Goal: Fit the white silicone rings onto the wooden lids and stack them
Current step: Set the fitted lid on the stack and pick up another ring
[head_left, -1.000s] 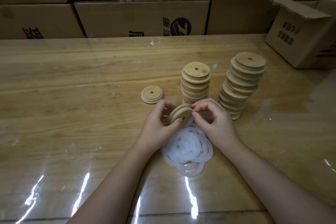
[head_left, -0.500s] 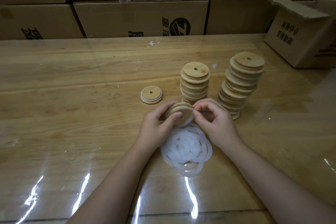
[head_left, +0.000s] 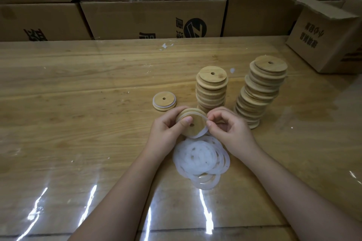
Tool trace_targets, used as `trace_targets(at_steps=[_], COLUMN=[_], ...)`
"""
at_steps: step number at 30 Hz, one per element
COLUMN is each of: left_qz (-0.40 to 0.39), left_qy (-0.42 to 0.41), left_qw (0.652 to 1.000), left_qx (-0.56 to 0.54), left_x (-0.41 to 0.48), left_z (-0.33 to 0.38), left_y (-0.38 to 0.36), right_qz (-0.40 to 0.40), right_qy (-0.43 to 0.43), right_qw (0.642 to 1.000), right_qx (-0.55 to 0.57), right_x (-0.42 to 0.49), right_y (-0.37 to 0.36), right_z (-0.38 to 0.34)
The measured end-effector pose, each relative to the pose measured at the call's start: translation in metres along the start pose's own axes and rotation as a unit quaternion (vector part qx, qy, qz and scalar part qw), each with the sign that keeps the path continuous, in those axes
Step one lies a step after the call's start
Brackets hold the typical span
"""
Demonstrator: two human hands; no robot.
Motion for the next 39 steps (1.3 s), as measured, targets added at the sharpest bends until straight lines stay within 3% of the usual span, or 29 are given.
trace_targets(at_steps=[8, 39], left_qz=[0.004, -0.016], left_qy=[-0.006, 0.022], left_qw=[1.000, 0.998], left_qx=[-0.013, -0.065], left_x=[0.000, 0.002], left_z=[0.003, 0.002], left_y=[0.000, 0.000], right_qz=[0.006, 0.038], right_qy=[0.020, -0.021], right_qw=[0.998, 0.999], right_qx=[-0.059, 0.003], right_x=[-0.002, 0.000], right_y=[-0.002, 0.003], right_z=[-0.002, 0.009])
Point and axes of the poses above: each hand's wrist, its own x-axis towards the middle knuckle, its own y-axis out of the back of the hand, z = x × y, the point moved 3 cm from there along x, towards the middle knuckle, and after that the axes turned 5 degrees about -x, right-handed, at the moved point
